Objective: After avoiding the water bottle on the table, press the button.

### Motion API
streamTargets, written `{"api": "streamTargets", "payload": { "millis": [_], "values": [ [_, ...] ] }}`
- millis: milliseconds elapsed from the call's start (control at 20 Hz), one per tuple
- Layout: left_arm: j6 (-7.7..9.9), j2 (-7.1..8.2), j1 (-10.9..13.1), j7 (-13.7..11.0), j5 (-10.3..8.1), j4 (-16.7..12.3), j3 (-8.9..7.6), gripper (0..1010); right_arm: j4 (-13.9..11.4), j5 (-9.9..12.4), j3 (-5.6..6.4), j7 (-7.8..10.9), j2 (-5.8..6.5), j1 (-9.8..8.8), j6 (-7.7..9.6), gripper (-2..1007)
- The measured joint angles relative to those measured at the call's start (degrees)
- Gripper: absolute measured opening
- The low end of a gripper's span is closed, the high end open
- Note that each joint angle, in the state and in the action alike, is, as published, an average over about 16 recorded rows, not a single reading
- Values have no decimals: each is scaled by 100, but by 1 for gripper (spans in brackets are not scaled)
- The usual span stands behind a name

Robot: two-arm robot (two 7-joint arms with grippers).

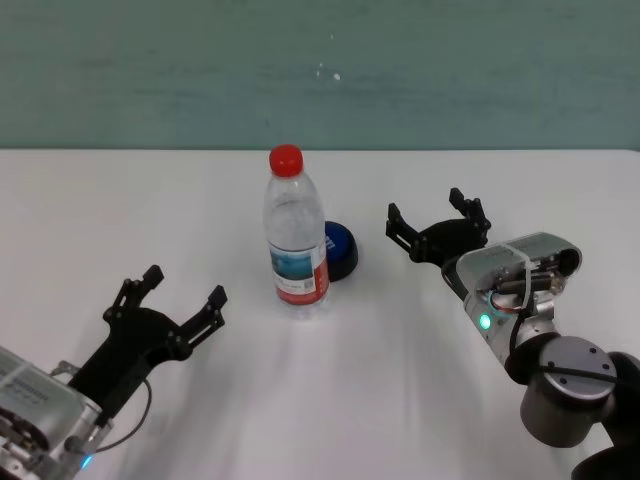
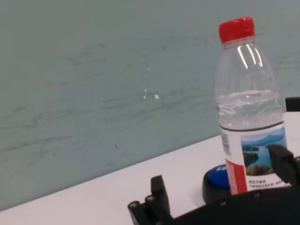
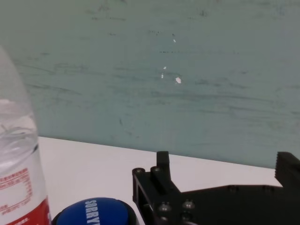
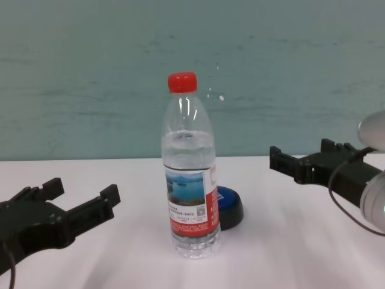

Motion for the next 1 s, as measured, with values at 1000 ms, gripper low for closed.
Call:
{"api": "streamTargets", "payload": {
  "millis": [1000],
  "values": [
    [0, 0, 0, 0, 0, 0, 0, 1010, -670, -366, -30, -95, -188, -702, -153, 1004]
  ]
}}
